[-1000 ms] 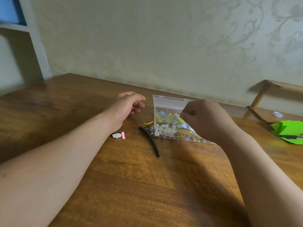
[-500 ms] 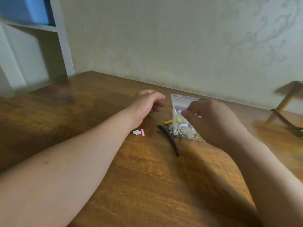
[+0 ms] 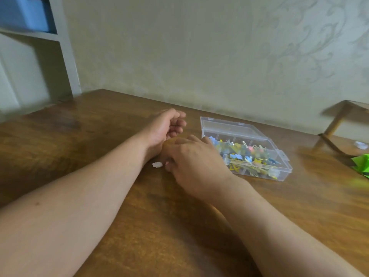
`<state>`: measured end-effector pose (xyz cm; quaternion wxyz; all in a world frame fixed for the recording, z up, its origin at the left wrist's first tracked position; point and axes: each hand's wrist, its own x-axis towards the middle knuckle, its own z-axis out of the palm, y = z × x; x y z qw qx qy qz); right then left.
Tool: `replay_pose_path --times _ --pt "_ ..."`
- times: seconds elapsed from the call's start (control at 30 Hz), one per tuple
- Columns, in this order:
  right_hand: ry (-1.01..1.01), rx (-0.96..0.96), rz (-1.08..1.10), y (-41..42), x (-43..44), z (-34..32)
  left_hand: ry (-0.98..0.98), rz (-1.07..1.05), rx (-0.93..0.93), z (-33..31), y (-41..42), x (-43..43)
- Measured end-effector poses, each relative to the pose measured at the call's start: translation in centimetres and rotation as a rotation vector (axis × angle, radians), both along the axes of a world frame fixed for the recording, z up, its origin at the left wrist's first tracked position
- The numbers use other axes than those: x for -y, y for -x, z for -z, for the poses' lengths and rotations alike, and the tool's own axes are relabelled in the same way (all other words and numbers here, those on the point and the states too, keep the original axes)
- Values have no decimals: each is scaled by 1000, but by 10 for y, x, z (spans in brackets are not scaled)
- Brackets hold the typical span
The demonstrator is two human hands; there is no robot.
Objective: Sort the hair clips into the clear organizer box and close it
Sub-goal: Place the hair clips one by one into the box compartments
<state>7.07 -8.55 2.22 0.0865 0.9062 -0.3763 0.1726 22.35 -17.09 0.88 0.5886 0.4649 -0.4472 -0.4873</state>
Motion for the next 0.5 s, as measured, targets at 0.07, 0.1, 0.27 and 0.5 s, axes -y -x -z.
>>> replay_pose_path --times 0.07,0.1,0.27,0.5 --pt "-17 30 1 2 0 0 5 -3 19 -1 1 0" --pt "-27 43 -4 3 -1 1 4 -8 25 -2 2 0" --pt "-131 215 -12 17 -3 -11 -8 -28 15 0 5 2" --pt "-201 575 295 97 35 -44 27 -38 64 0 9 1"
